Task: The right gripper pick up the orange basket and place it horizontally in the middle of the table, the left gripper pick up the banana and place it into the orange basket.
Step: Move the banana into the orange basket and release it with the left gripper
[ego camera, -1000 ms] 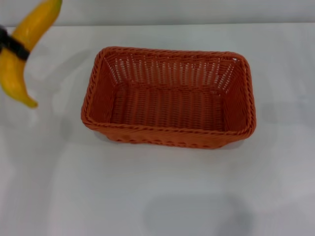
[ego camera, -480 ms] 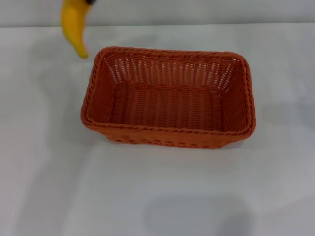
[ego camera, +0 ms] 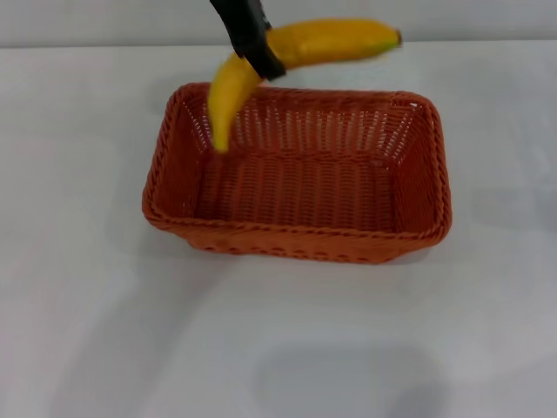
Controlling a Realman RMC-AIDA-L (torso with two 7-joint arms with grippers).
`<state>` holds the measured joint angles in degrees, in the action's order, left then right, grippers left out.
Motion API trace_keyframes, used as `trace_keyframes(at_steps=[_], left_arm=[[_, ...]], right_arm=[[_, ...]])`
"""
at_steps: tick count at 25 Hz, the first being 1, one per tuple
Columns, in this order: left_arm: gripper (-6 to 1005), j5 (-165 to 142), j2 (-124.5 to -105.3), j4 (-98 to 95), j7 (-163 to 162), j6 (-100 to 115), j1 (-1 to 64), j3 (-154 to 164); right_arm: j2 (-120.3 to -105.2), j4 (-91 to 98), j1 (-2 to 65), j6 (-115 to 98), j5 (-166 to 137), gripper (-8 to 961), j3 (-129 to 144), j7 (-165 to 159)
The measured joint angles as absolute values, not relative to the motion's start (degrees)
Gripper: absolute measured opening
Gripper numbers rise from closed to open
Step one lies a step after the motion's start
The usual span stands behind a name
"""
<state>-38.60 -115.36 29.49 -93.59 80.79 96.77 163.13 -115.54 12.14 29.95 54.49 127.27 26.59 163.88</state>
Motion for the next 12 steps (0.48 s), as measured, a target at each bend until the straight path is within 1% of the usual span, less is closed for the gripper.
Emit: trace_keyframes(at_steps=[5, 7, 12], left_arm=[[534, -40.69, -118.45, 28.47, -92.03, 80.28, 96.68, 163.12], [538, -43.58, -118.84, 25.79, -93.15, 79.90, 96.40, 163.12], [549, -45.42, -118.91, 22.57, -95.42, 78.33, 95.35, 163.09]], right_arm=[[-115.49, 12.13, 29.87, 54.55, 127.38, 875, 26.13, 163.88], [-115.49, 12.13, 29.87, 54.71, 127.41, 875, 25.93, 163.88], [-115.48, 12.04, 29.60, 55.75, 127.44, 876, 25.93, 163.88]])
